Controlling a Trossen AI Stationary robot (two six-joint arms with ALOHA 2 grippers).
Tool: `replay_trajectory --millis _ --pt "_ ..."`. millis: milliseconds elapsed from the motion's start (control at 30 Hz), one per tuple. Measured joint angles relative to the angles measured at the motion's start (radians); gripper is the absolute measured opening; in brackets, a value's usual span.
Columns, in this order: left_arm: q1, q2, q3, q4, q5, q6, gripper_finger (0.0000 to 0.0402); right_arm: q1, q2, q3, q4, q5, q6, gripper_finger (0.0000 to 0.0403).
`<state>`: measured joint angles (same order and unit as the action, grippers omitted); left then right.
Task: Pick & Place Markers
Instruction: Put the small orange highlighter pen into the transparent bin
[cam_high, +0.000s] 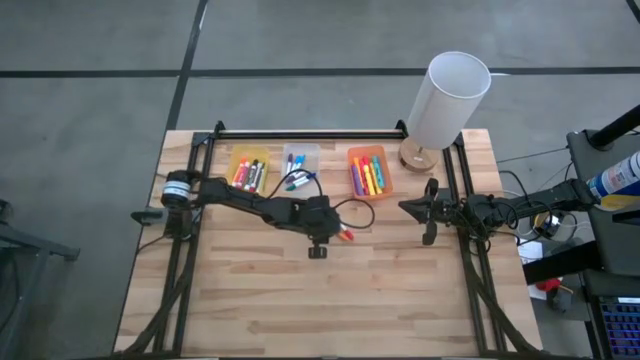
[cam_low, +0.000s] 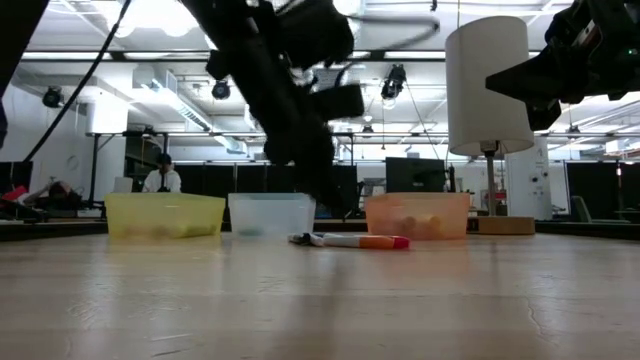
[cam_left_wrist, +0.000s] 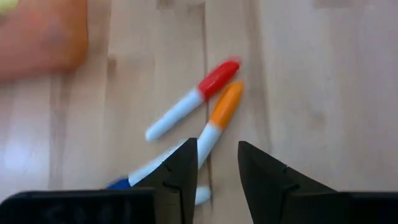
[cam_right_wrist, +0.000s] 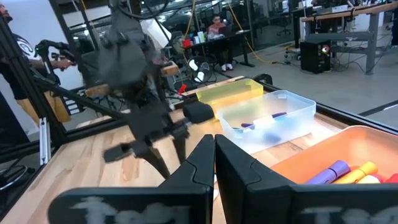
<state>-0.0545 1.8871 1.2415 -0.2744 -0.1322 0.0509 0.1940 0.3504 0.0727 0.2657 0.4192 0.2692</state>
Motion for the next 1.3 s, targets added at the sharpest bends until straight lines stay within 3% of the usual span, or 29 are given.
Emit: replay_trajectory --millis 200,1000,1300 --pt "0.001 0.035 0.000 -0.009 0.000 -0.029 0.0113 0.000 0.000 0.000 0.000 0.000 0.000 0.0009" --pt "0.018 0.061 -0.001 0.043 0.000 0.149 0.0113 0.000 0.000 0.000 0.000 0.000 0.000 0.0009" --pt "0.018 0.128 0.001 0.074 0.026 0.161 0.0112 0.000 0.000 0.000 0.000 0.000 0.000 0.0009"
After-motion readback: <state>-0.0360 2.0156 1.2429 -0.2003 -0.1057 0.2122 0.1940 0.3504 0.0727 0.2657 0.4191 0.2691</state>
